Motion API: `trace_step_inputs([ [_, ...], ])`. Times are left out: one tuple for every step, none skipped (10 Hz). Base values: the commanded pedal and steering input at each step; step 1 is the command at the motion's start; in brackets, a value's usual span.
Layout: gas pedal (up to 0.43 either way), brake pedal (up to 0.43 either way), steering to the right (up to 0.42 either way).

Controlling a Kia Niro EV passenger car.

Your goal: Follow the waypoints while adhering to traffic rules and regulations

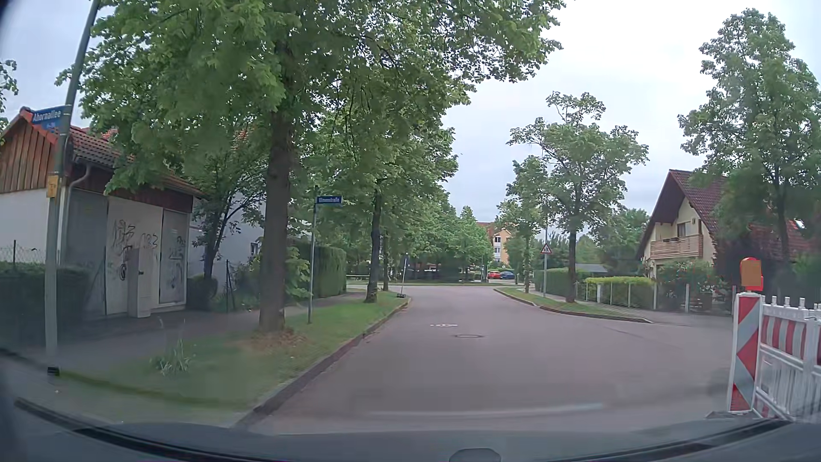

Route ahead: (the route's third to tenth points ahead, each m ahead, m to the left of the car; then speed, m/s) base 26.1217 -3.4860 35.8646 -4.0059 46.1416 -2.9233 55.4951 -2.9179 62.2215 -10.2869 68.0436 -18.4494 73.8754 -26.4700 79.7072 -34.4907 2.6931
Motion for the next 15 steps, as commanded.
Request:
trace_step_inputs([
  [0.039, 0.000, 0.137],
  [0.039, 0.000, 0.143],
  [0.039, 0.000, 0.145],
  [0.039, 0.000, 0.146],
  [0.039, 0.000, 0.146],
  [0.039, 0.000, 0.149],
  [0.039, 0.000, 0.153],
  [0.039, 0.000, 0.154],
  [0.039, 0.000, 0.155],
  [0.039, 0.000, 0.155],
  [0.039, 0.000, 0.155],
  [0.047, 0.000, 0.155],
  [0.059, 0.000, 0.156],
  [0.059, 0.000, 0.157],
  [0.039, 0.000, 0.158],
])
